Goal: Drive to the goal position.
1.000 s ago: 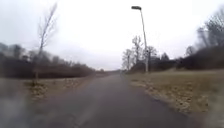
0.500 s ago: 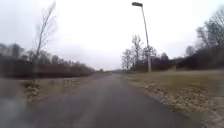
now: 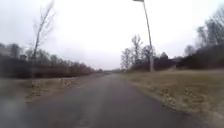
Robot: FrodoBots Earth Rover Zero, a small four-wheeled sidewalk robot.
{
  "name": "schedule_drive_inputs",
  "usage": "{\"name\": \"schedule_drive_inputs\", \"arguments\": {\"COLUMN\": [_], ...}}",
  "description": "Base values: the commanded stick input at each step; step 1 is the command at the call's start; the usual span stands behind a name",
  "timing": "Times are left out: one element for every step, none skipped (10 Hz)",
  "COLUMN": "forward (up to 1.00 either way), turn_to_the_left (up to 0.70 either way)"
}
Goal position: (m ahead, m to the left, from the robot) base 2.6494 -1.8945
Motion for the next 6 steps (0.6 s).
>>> {"name": "schedule_drive_inputs", "arguments": {"forward": [0.70,0.70,0.70,0.70,0.70,0.70], "turn_to_the_left": [0.00,0.00,0.00,0.00,0.00,0.00]}}
